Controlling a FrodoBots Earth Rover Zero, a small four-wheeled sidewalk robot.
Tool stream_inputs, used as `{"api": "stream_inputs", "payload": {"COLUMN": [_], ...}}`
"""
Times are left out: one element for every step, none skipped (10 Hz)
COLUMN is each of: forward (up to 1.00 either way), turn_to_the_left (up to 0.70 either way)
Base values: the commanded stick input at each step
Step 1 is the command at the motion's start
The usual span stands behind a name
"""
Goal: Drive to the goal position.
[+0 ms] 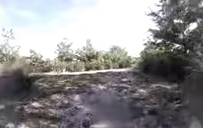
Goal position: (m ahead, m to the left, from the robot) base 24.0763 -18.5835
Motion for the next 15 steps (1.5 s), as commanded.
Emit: {"api": "stream_inputs", "payload": {"forward": [0.85, 0.85, 0.85, 0.85, 0.85, 0.85, 0.85, 0.85, 0.85, 0.85, 0.85, 0.85, 0.85, 0.85, 0.85], "turn_to_the_left": [0.0, 0.0, 0.0, 0.0, 0.0, 0.0, 0.0, 0.0, 0.0, 0.0, 0.0, 0.0, 0.0, 0.0, 0.0]}}
